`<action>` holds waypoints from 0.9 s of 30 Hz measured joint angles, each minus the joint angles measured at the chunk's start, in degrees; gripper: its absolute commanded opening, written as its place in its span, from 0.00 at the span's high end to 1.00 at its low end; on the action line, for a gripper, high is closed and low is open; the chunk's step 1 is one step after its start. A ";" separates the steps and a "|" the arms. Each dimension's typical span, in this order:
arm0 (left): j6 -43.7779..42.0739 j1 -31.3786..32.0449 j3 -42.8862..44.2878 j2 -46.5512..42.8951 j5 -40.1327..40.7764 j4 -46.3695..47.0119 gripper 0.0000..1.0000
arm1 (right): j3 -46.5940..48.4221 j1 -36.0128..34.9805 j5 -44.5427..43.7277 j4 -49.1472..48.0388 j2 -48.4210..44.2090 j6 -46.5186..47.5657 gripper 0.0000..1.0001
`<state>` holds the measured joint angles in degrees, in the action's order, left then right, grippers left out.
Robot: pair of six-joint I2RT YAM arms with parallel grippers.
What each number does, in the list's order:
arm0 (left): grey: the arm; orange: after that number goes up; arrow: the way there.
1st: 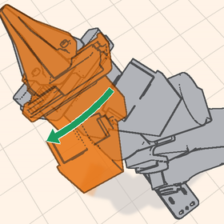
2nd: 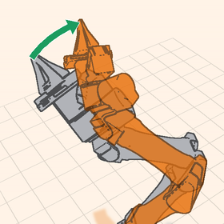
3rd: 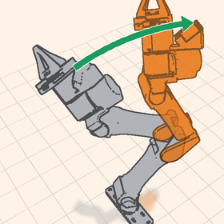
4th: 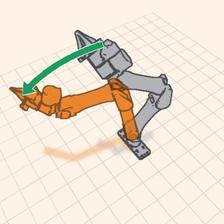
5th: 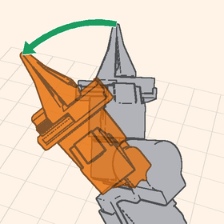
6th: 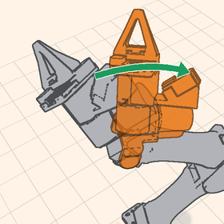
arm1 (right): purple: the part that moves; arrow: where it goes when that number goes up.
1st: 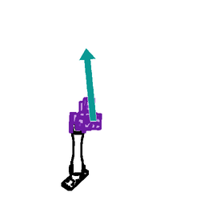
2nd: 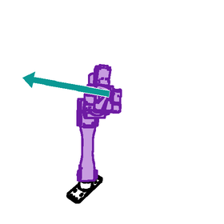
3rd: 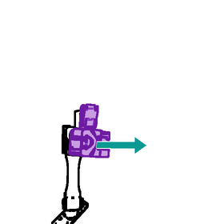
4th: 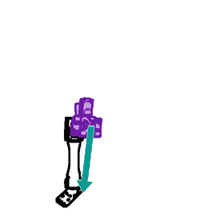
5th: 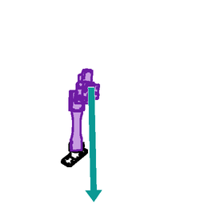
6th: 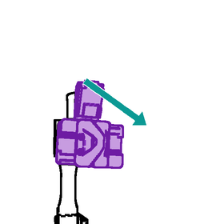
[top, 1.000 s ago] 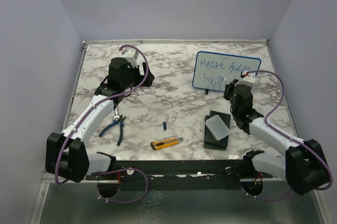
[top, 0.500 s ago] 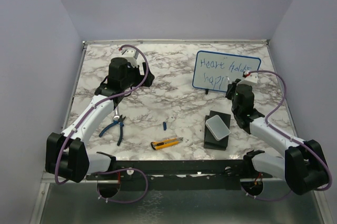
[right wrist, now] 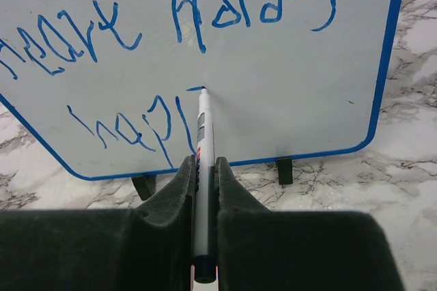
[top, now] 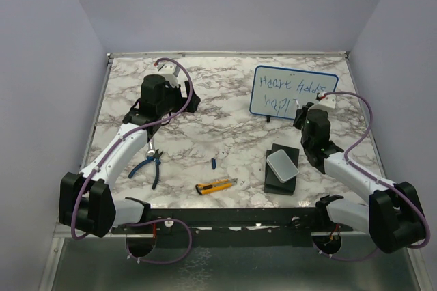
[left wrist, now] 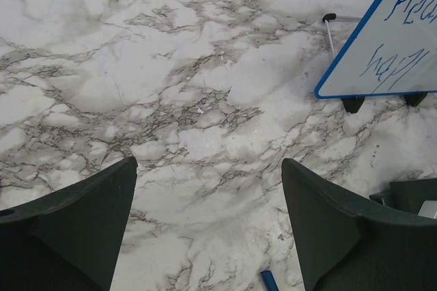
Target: Write a sentence on the whiteboard
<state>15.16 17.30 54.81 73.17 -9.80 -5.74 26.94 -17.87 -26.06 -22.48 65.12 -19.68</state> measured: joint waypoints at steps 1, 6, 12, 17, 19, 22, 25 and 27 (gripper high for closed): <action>0.00 0.00 0.00 0.00 0.00 0.02 0.13 | 0.00 0.00 0.02 0.02 0.00 -0.04 1.00; 0.00 0.00 0.00 0.00 0.00 0.02 0.13 | -0.07 0.00 0.24 0.24 0.00 -0.55 0.99; 0.00 0.00 0.00 0.00 0.00 0.02 0.13 | -0.83 0.20 1.55 1.46 0.09 -1.49 0.99; 0.00 0.00 0.00 0.00 0.00 0.02 0.13 | -0.87 0.26 2.32 1.64 0.81 -1.95 1.00; 0.00 0.00 0.00 0.00 0.00 0.02 0.13 | -0.87 0.33 2.91 1.64 1.38 -1.97 0.99; 0.00 0.00 0.00 0.00 0.00 0.02 0.13 | -0.87 0.33 4.13 1.57 2.21 -1.92 0.99; 0.00 0.00 0.00 0.00 0.00 0.02 0.13 | -0.87 0.35 5.60 1.55 2.82 -1.92 0.99; 0.00 0.00 0.00 0.00 0.00 0.02 0.12 | -0.87 0.35 6.23 1.53 2.86 -1.90 0.99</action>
<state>15.16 17.30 54.81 73.17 -9.80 -5.72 26.06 -17.52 -19.84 -20.95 67.99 -21.58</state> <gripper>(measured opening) 0.876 0.093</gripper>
